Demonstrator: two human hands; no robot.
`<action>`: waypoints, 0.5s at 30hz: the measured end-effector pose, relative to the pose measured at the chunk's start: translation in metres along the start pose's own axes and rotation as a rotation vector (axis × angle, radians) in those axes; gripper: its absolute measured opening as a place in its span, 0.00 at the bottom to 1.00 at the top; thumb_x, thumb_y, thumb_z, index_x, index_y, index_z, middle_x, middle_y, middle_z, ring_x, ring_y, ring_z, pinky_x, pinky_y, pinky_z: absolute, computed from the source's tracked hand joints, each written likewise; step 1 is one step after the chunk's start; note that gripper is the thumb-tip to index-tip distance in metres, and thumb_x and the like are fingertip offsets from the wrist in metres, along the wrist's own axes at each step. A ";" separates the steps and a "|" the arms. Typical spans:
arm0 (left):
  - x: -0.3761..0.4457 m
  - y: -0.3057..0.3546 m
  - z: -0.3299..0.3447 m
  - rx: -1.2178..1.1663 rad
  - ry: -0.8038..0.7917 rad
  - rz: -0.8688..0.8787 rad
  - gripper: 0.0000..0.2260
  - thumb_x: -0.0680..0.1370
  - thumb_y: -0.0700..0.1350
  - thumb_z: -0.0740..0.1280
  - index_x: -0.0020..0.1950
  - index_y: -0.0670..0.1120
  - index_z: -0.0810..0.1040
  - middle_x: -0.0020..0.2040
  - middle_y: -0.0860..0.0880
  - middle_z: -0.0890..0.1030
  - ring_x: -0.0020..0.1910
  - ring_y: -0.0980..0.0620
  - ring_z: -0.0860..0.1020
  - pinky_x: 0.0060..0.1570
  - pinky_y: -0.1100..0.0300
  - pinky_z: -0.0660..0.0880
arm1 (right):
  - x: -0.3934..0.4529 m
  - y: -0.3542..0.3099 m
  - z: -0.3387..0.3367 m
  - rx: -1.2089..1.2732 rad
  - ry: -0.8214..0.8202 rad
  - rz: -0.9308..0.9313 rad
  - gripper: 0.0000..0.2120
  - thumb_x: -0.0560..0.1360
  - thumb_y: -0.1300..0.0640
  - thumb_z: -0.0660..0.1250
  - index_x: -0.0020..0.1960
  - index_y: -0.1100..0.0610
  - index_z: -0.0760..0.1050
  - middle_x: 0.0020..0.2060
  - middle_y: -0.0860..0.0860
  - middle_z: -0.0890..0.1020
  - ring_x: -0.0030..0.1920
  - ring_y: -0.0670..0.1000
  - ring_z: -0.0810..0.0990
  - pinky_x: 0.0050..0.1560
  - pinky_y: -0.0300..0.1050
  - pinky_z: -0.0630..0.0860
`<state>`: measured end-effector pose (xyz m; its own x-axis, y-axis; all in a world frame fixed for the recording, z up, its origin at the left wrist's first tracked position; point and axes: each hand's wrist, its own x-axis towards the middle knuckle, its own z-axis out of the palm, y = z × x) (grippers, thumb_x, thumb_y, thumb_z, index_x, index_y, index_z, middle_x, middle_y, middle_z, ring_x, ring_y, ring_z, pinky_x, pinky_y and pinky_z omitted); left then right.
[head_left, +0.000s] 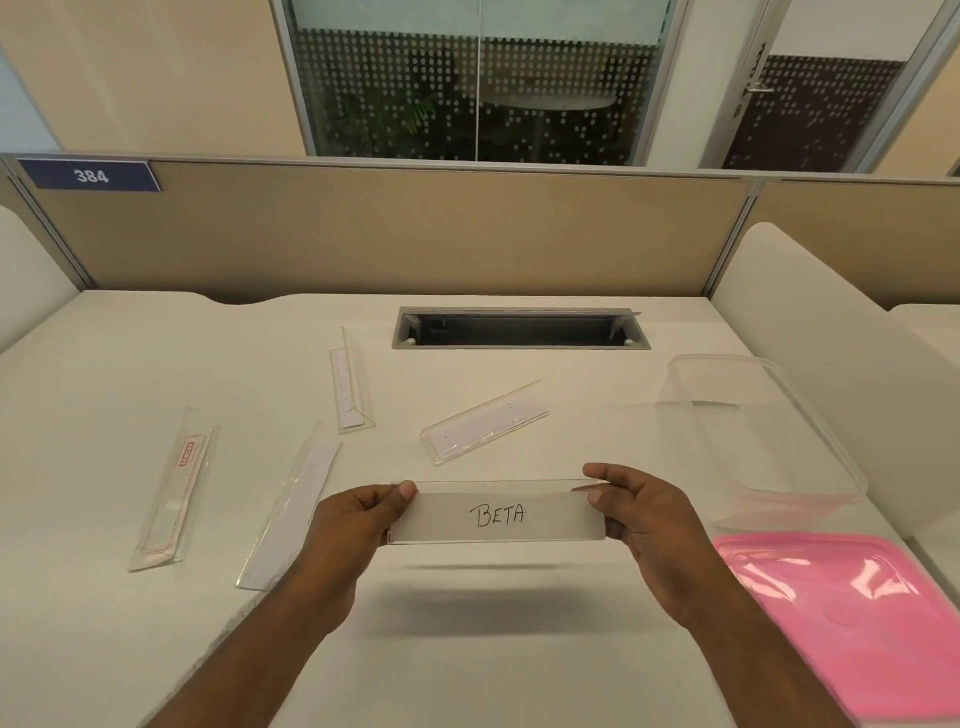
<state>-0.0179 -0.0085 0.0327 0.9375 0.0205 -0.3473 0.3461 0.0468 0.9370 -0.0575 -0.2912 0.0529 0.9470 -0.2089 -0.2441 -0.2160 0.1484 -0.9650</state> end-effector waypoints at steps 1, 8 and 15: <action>0.000 0.002 -0.001 -0.010 -0.003 -0.009 0.09 0.74 0.50 0.73 0.41 0.45 0.87 0.44 0.51 0.87 0.39 0.56 0.83 0.45 0.61 0.77 | 0.000 -0.001 0.000 -0.009 0.003 -0.009 0.12 0.74 0.68 0.66 0.55 0.57 0.81 0.43 0.56 0.86 0.46 0.55 0.80 0.54 0.56 0.75; -0.002 0.013 -0.002 -0.049 -0.028 -0.016 0.17 0.64 0.55 0.74 0.42 0.43 0.87 0.44 0.50 0.87 0.41 0.54 0.83 0.45 0.59 0.78 | 0.000 -0.008 -0.002 -0.035 0.042 -0.044 0.10 0.73 0.67 0.68 0.52 0.58 0.81 0.36 0.54 0.84 0.38 0.52 0.81 0.42 0.48 0.79; -0.006 0.020 -0.005 -0.068 -0.033 -0.010 0.19 0.64 0.56 0.74 0.45 0.43 0.87 0.46 0.47 0.84 0.45 0.48 0.78 0.49 0.55 0.76 | -0.003 -0.014 -0.002 0.012 0.061 -0.105 0.08 0.72 0.66 0.71 0.50 0.59 0.80 0.32 0.55 0.82 0.35 0.52 0.80 0.37 0.47 0.78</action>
<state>-0.0171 -0.0032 0.0536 0.9351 -0.0135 -0.3542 0.3534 0.1143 0.9285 -0.0583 -0.2947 0.0672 0.9480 -0.2822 -0.1470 -0.1129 0.1337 -0.9846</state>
